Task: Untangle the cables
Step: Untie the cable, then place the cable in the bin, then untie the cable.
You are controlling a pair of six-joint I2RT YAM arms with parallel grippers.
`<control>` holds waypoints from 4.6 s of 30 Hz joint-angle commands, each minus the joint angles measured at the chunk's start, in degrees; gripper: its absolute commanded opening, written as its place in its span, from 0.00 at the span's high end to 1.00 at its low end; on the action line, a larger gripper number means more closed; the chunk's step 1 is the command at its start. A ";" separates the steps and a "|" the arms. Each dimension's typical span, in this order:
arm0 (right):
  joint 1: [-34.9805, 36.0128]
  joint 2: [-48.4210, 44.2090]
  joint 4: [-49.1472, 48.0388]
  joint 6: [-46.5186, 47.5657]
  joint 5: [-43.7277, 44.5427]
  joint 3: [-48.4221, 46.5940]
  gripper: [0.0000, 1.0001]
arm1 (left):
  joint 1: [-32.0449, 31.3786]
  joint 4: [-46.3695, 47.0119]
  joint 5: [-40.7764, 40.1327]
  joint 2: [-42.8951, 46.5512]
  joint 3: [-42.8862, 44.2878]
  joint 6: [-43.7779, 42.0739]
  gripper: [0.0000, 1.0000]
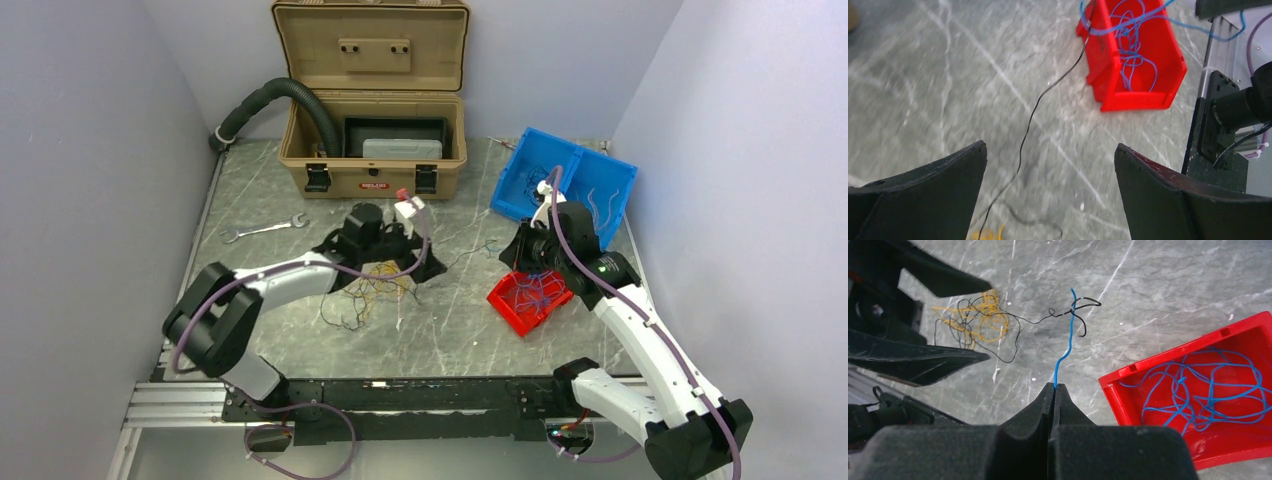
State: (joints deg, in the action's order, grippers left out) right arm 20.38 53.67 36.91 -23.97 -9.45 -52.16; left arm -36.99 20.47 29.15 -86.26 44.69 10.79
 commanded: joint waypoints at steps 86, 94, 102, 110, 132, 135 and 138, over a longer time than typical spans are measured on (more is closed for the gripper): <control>-22.52 1.41 -8.36 -30.46 13.22 13.27 0.61 | -1.65 -6.12 -11.89 2.47 4.97 -3.40 1.00; -22.50 -3.45 -1.98 -27.30 11.48 9.70 0.59 | -1.91 -5.36 -11.72 3.10 4.46 -3.53 1.00; -22.49 -7.15 -5.63 -12.78 0.48 9.96 0.39 | -2.35 -1.81 -8.12 3.34 3.12 -2.69 1.00; -22.34 -12.40 -17.84 -7.45 -17.54 17.01 0.28 | -2.42 -1.66 -4.04 4.24 6.81 3.14 1.00; -11.94 -12.07 -34.80 -7.10 -29.41 19.87 0.26 | 7.82 -8.42 11.99 15.13 24.38 30.16 1.00; -3.27 -8.75 -33.93 -3.47 -24.29 17.91 0.26 | 8.85 -9.09 11.24 16.78 20.94 28.65 1.00; 2.77 -2.95 -32.81 -1.48 -20.67 15.86 0.26 | 8.91 -13.20 9.03 18.23 20.34 24.96 1.00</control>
State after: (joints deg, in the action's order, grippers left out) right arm 16.88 44.97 6.90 -29.43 -35.03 -32.88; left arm -28.40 9.76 39.35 -70.24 65.04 38.28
